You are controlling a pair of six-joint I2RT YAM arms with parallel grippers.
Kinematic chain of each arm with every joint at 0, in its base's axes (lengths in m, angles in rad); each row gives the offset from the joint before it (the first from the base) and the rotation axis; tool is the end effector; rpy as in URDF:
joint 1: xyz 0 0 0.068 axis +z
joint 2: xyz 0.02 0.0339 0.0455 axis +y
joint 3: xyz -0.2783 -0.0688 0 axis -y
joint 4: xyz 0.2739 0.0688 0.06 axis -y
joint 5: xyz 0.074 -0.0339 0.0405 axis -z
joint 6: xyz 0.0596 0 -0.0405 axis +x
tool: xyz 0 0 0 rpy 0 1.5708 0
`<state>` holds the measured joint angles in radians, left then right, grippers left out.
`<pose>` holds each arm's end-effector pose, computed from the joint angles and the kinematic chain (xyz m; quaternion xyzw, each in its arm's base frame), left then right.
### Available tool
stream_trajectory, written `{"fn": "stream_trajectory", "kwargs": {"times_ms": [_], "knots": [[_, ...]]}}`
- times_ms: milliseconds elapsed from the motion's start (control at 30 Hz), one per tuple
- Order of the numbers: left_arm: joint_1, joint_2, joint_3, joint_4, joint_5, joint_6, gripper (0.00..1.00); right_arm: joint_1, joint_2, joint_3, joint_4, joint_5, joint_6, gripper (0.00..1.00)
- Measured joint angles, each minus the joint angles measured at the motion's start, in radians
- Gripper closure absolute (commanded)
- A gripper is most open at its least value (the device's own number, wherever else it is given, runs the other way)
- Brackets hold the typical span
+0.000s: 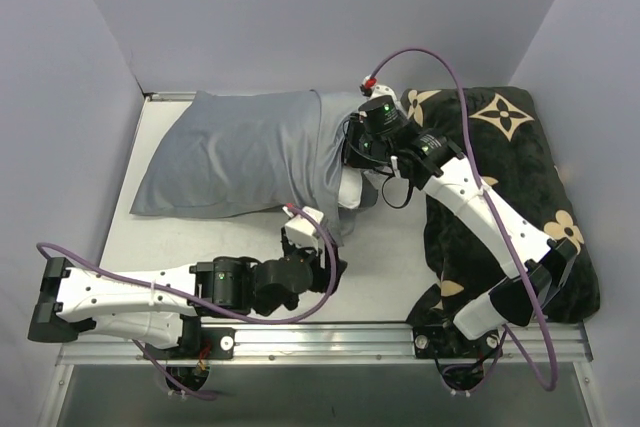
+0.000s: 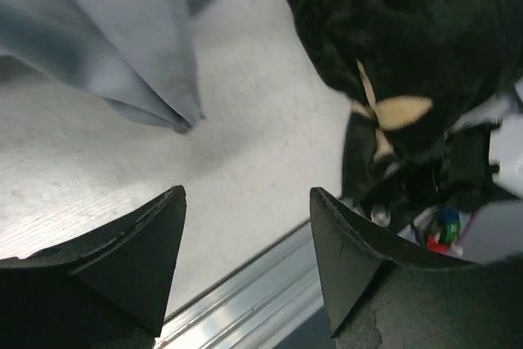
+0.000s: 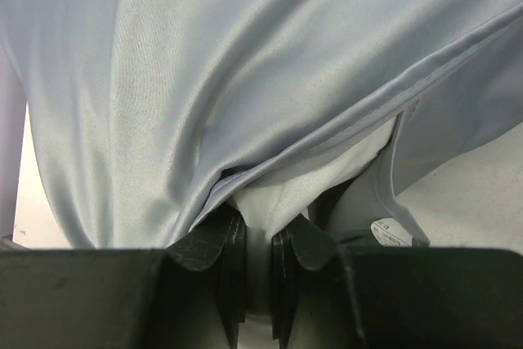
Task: Remove the pillowcase from the pillow
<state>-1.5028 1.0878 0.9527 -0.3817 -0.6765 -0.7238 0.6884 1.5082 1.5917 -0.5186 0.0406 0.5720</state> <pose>0.0559 -0.2718 0.3230 0.1552 0.8177 -0.2990 0.4669 0.3040 0.2469 0.4176 -0.0381 0.8421 0.3030 0.4445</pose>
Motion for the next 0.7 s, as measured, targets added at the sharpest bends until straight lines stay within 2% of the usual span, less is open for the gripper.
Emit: {"fn": "stream_trajectory", "kwargs": {"times_ms": [167,233,433,500,533,633,700], "knots": [[0.056,0.007,0.079,-0.117,-0.183,-0.111,0.3,0.013,-0.008,0.0,0.0,0.007,0.002,1.0],[0.091,0.006,0.082,-0.121,-0.217,-0.106,0.3,0.02,-0.027,-0.015,0.014,0.007,0.004,1.0],[0.182,-0.001,0.042,0.013,-0.209,0.002,0.27,0.038,-0.121,-0.111,0.05,0.007,0.011,1.0],[0.216,-0.01,0.02,0.078,-0.184,0.037,0.31,0.04,-0.146,-0.147,0.062,0.006,0.013,1.0],[0.225,-0.018,0.005,0.11,-0.171,0.057,0.36,0.04,-0.156,-0.162,0.068,0.007,0.014,1.0],[0.236,-0.035,-0.027,0.165,-0.141,0.091,0.73,0.04,-0.174,-0.198,0.082,0.007,0.016,1.0],[0.243,-0.034,-0.026,0.165,-0.143,0.093,0.91,0.04,-0.188,-0.225,0.094,0.007,0.019,1.0]]}}
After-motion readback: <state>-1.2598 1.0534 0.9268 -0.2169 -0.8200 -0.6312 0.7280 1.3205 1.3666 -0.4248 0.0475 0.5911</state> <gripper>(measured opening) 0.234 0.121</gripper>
